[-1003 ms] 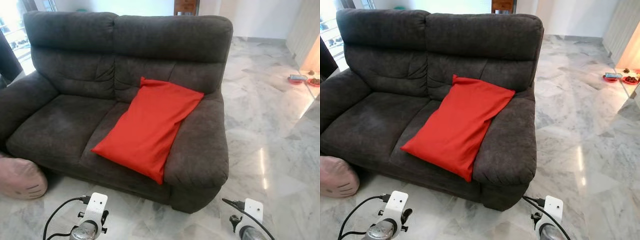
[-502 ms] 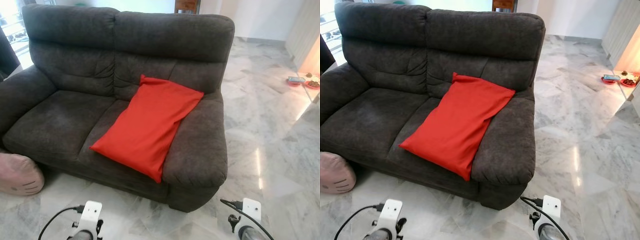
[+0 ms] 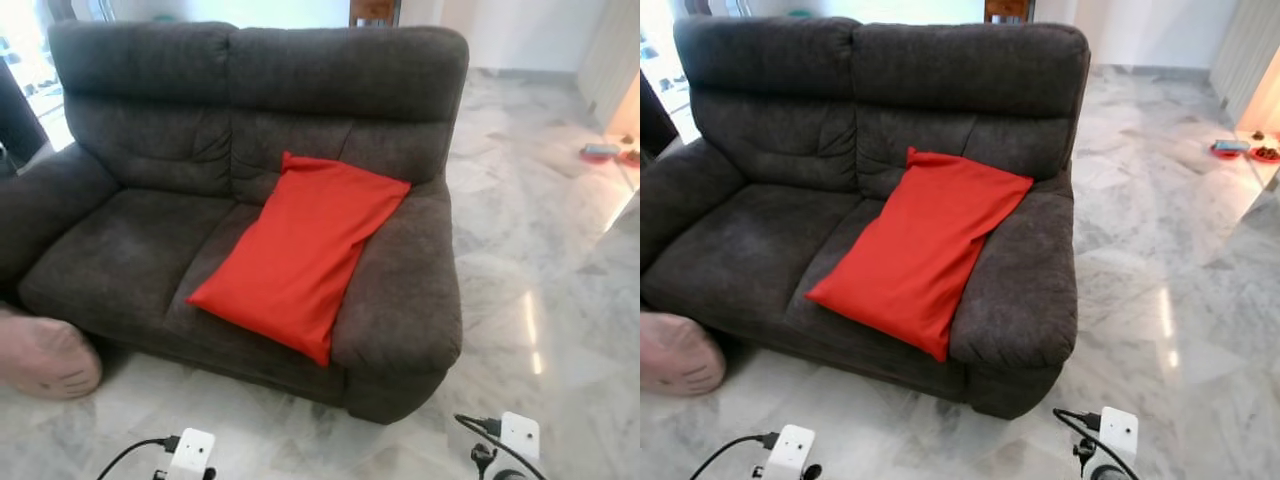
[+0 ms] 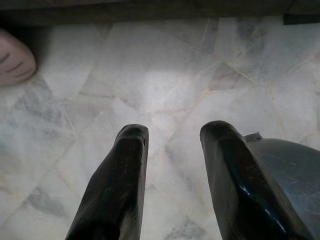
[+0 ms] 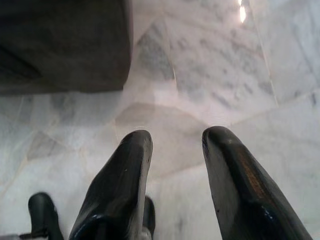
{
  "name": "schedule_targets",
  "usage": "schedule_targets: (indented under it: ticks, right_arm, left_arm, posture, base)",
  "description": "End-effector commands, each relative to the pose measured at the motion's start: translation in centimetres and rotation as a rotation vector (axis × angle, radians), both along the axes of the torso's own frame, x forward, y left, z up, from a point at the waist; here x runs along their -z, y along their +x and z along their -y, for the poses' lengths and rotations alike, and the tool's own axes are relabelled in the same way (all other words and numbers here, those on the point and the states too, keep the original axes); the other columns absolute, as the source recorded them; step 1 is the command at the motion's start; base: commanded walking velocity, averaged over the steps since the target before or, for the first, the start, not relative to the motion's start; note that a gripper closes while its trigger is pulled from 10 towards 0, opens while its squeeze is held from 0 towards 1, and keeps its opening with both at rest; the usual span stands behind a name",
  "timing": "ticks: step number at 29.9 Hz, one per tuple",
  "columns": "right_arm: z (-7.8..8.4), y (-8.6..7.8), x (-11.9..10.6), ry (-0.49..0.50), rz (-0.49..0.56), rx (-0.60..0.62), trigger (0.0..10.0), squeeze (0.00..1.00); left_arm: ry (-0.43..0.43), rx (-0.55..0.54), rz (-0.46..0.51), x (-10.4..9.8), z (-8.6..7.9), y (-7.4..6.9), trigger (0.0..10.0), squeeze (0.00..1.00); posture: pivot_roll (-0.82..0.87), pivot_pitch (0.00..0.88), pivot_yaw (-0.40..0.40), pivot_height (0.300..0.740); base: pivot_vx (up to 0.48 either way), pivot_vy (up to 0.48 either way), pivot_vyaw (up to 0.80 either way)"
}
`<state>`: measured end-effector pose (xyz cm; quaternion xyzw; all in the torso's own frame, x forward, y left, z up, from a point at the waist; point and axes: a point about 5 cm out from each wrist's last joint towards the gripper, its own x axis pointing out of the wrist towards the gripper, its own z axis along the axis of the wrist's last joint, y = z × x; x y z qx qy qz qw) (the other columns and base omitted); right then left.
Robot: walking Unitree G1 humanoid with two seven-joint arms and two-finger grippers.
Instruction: Move the pillow to the sofa from floor
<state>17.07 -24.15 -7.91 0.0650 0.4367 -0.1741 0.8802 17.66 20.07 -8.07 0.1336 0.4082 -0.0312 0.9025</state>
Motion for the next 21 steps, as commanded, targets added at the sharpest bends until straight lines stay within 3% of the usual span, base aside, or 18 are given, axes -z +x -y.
schedule_targets:
  ticks: [1,3,9,15,21]
  right_arm:
    - [-0.6,0.3,0.1,0.015,-0.008,-0.001,10.0,0.0]
    - [-1.3,0.6,0.1,0.027,-0.006,-0.019,10.0,0.0]
    - [-3.1,1.2,0.2,0.058,0.003,-0.076,10.0,0.0]
    - [-4.3,1.4,0.4,0.071,-0.02,-0.114,10.0,0.0]
    - [-4.6,1.5,0.4,0.07,-0.021,-0.094,10.0,0.0]
  left_arm:
    - [0.01,0.0,0.03,-0.6,-0.7,1.0,10.0,0.0]
    - [0.021,0.005,0.058,-1.3,-1.2,2.2,10.0,0.0]
    - [0.045,-0.01,0.116,-2.6,-2.6,3.6,10.0,0.0]
    - [0.071,-0.051,0.136,-2.9,-4.1,3.5,10.0,0.0]
    - [0.075,-0.051,0.129,-2.8,-4.3,3.2,10.0,0.0]
  posture:
    - [-0.05,0.0,0.072,0.74]
    - [-0.03,0.0,0.057,0.74]
    - [0.05,0.0,0.001,0.74]
    - [0.14,0.0,-0.046,0.74]
    - [0.14,0.0,-0.03,0.74]
  base:
    - [0.0,0.0,0.0]
    - [0.0,0.0,0.0]
    - [0.0,0.0,0.0]
    - [0.0,0.0,0.0]
    - [0.0,0.0,0.0]
